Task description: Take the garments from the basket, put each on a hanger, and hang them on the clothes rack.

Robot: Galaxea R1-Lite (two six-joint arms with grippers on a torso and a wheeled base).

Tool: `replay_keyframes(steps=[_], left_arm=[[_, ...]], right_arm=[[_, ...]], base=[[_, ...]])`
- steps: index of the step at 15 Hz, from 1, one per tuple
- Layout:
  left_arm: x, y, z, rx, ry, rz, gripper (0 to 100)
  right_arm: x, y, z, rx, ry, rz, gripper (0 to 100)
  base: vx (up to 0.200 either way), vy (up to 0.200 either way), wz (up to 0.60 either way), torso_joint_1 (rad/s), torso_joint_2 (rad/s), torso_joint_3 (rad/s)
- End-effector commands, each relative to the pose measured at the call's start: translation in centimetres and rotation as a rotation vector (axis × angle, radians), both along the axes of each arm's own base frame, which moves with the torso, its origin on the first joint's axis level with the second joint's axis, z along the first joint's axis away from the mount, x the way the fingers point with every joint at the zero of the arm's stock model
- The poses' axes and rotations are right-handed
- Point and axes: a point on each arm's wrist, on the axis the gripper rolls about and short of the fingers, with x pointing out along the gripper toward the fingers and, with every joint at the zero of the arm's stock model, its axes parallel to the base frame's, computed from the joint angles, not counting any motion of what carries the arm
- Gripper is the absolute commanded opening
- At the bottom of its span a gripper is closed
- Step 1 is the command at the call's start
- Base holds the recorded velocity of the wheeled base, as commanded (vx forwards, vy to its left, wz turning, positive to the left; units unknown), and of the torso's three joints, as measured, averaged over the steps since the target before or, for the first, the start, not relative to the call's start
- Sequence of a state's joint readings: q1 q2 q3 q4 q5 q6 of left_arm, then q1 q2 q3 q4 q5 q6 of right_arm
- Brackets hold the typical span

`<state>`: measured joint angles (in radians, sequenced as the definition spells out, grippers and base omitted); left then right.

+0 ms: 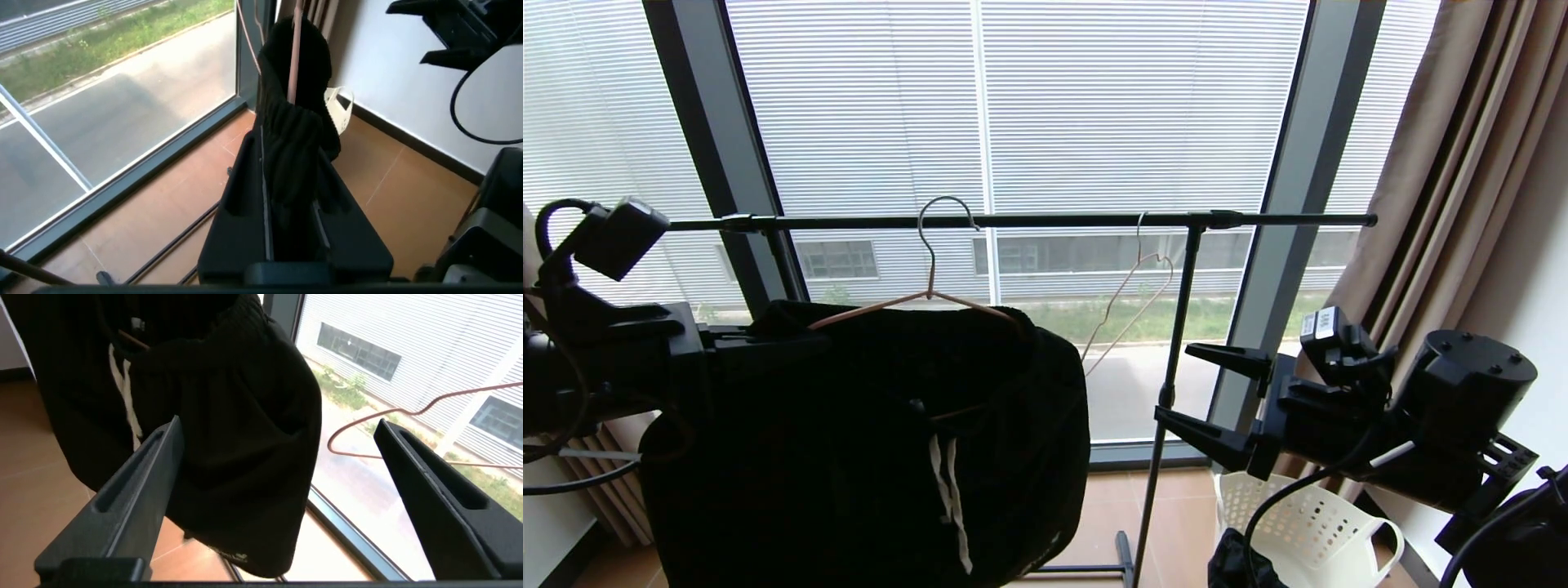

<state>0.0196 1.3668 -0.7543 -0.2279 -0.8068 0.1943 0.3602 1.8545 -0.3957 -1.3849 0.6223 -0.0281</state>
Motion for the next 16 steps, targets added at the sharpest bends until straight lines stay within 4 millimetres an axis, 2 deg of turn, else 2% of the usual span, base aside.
replay_keyframes(steps=[1, 7, 12, 16], left_arm=[[0.3, 0.1, -0.8, 0.012, 0.026, 0.005, 0], [1.3, 0.1, -1.7, 0.059, 0.051, 0.083, 0], [1.7, -0.6, -1.0, 0.076, 0.003, 0.108, 0], [2.5, -1.2, -1.2, 0.091, -0.015, 0.166, 0]], right_arm=[[0.0, 0.0, -0.1, -0.002, 0.003, 0.001, 100], [0.2, 0.1, -0.8, -0.010, 0.025, 0.001, 100], [0.4, 0.1, -0.6, -0.008, 0.018, -0.002, 100], [1.0, 0.4, 0.0, -0.003, -0.012, -0.102, 100]], base=[[0.000, 0.000, 0.00, 0.000, 0.00, 0.000], [0.000, 0.000, 0.00, 0.000, 0.00, 0.000], [0.000, 0.000, 0.00, 0.000, 0.00, 0.000], [0.000, 0.000, 0.00, 0.000, 0.00, 0.000]])
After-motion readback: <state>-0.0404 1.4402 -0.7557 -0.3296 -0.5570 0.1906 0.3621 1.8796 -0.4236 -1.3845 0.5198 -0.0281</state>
